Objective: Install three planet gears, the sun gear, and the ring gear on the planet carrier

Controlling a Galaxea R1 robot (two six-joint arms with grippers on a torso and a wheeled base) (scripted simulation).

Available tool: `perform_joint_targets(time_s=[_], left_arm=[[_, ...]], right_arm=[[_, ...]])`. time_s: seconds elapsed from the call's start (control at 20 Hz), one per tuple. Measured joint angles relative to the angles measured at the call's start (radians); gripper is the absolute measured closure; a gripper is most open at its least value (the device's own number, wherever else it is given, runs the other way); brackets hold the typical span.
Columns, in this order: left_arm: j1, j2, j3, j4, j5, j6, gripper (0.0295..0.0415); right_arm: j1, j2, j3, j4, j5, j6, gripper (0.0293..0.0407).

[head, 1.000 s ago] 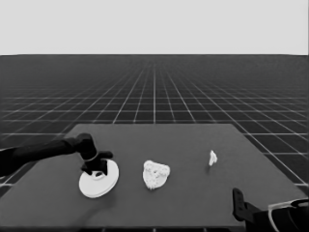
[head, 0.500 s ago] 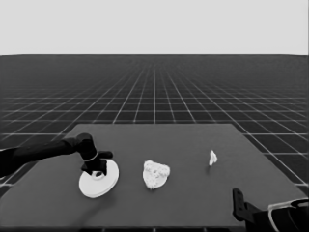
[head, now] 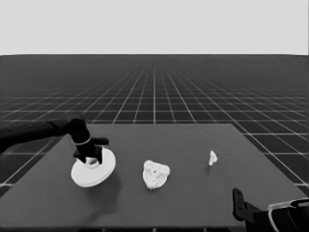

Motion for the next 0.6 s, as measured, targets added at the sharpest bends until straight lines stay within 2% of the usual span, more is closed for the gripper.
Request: perform_joint_targets(time_s=[0.05, 0.1, 0.2, 0.3, 0.5, 0.6], left_arm=[[0.012, 0.15, 0.009, 0.031, 0.027, -0.286, 0.0362], [0.02, 0.398, -0.05, 0.041, 0.041, -0.412, 0.0362], [0.028, 0.657, -0.259, 0.045, 0.041, -0.406, 0.0362], [0.031, 0.744, -0.372, 0.045, 0.037, -0.372, 0.0362], [0.032, 0.783, -0.434, 0.045, 0.034, -0.35, 0.0362], [0.095, 0.794, -0.47, 0.107, 0.017, -0.328, 0.0362]], right_arm=[[0.0, 0.0, 0.0, 0.0, 0.0, 0.0, 0.0315], [0.0, 0.0, 0.0, 0.0, 0.0, 0.0, 0.0315], [0.0, 0.0, 0.0, 0.0, 0.0, 0.0, 0.0315], [0.0, 0.0, 0.0, 0.0, 0.0, 0.0, 0.0315], [0.0, 0.0, 0.0, 0.0, 0.0, 0.0, 0.0315], [0.0, 0.0, 0.0, 0.0, 0.0, 0.0, 0.0315]])
